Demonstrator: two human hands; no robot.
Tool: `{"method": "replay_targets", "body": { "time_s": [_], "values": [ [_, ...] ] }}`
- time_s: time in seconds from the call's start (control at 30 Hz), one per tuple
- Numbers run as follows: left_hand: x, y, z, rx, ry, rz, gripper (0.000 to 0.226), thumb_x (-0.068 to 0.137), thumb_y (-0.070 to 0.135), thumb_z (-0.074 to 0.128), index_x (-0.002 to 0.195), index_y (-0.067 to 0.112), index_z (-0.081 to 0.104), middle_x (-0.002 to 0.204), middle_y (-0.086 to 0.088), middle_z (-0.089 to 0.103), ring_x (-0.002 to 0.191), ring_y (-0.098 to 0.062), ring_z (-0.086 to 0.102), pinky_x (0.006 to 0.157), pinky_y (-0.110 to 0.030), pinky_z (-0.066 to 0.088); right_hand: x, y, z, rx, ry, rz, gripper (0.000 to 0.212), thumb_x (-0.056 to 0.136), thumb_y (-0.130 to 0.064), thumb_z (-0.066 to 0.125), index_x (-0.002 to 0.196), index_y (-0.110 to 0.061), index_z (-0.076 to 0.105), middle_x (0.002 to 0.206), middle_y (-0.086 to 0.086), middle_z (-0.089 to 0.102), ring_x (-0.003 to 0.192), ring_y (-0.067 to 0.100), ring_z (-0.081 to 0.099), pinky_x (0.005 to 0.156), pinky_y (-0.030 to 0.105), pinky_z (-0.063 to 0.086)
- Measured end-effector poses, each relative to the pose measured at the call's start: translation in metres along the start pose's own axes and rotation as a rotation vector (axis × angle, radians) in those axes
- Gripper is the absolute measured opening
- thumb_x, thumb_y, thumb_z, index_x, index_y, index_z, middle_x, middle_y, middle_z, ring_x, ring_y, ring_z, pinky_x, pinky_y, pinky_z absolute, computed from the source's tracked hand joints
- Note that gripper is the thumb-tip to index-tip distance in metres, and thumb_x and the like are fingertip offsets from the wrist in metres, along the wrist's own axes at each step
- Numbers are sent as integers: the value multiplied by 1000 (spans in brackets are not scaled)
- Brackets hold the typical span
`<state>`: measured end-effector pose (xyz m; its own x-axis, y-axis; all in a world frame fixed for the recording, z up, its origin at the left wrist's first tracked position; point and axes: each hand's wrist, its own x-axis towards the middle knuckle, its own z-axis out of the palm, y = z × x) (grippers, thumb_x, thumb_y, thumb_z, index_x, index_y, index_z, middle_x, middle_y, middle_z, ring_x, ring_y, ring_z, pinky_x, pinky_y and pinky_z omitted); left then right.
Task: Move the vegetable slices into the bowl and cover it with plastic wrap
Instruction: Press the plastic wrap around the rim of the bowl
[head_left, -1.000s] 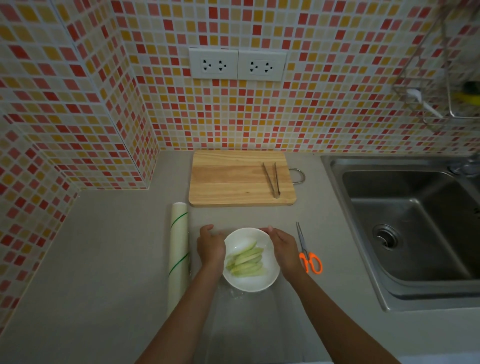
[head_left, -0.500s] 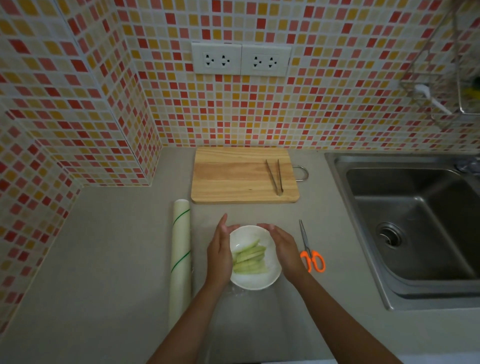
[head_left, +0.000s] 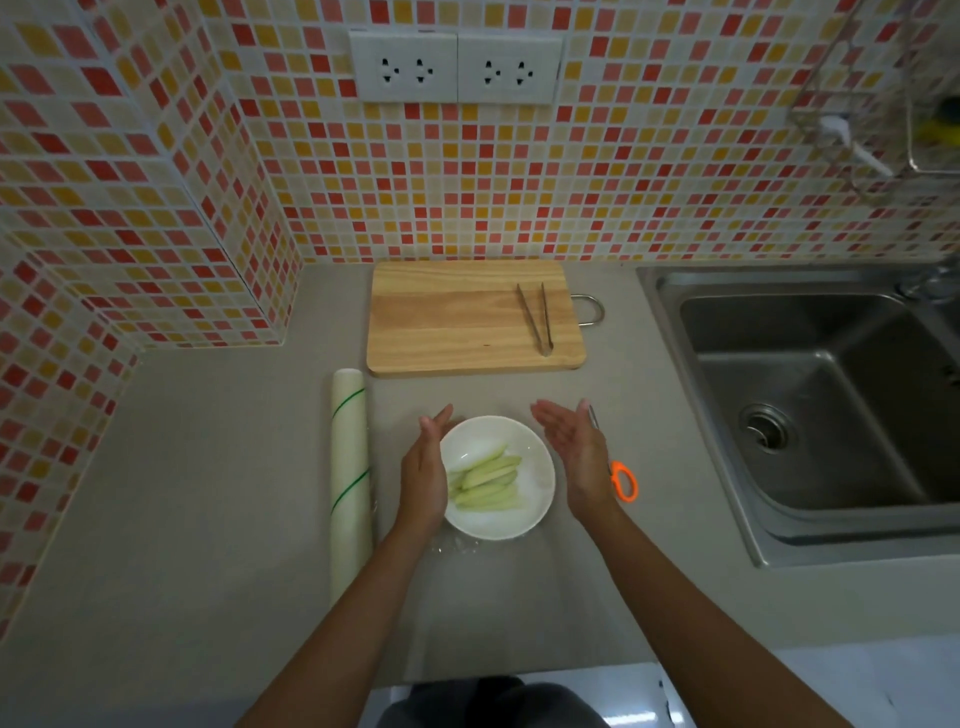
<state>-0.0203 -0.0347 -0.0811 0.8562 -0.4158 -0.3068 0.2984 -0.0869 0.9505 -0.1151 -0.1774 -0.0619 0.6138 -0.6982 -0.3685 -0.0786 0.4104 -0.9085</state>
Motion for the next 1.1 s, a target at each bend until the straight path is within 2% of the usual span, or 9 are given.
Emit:
{"method": "replay_targets", "body": {
  "time_s": [0.13,0.3,0.43,0.6,0.7,0.77,0.87,1.0,1.1],
  "values": [
    [-13,0,2,38,59,174,54,100,48,23,138,21,51,137,3,59,126,-1,51,105,-9,35,-12,12,-12,3,-10,-78,53,103,-38,22,111,-8,65,122,17,65,117,22,60,104,32,41],
    [-25,-3,17,151,105,226,55,96,51,22,141,30,45,127,9,65,118,-8,56,102,-25,41,-13,15,-1,-95,-131,8,47,102,-41,24,106,-25,68,112,0,70,102,9,67,86,23,51],
    [-26,-5,20,146,145,248,52,97,50,24,142,31,44,121,13,66,113,-4,57,97,-19,42,-11,20,-1,-131,-154,40,50,102,-45,21,103,-31,70,105,-8,73,100,6,68,82,19,53],
    [-27,-6,19,138,176,300,48,101,40,26,143,24,43,118,7,67,106,7,57,94,-8,41,-3,14,-6,-121,-228,146,61,99,-54,15,112,-23,66,116,5,69,112,19,63,98,33,48],
    [-26,-10,13,119,236,315,46,101,37,26,141,23,45,117,4,67,103,5,57,92,-6,41,4,7,-10,-63,-91,79,68,101,-49,12,124,-6,59,128,14,62,118,21,58,107,34,40],
    [-28,-14,8,80,273,319,47,101,36,27,140,19,47,118,2,66,108,-4,58,96,-15,43,6,5,-10,-100,24,8,66,103,-43,16,120,2,62,115,20,66,106,25,61,99,36,42],
    [-28,-17,3,47,293,308,48,101,36,27,139,19,49,119,3,66,113,-11,59,100,-24,44,4,8,-3,-220,-5,-5,59,103,-39,27,110,4,66,95,24,69,88,25,63,85,37,47],
    [-27,-16,0,56,274,320,42,100,38,28,136,29,48,117,2,67,109,3,59,97,-11,42,6,17,13,-308,28,-26,56,102,-37,32,97,3,72,85,18,72,74,18,66,67,16,49],
    [-28,-18,-3,62,254,319,42,102,32,28,138,22,48,116,2,67,108,4,59,96,-8,41,11,20,18,-359,47,-32,52,101,-34,40,87,4,73,80,19,71,74,19,65,70,22,49]
  ]
}}
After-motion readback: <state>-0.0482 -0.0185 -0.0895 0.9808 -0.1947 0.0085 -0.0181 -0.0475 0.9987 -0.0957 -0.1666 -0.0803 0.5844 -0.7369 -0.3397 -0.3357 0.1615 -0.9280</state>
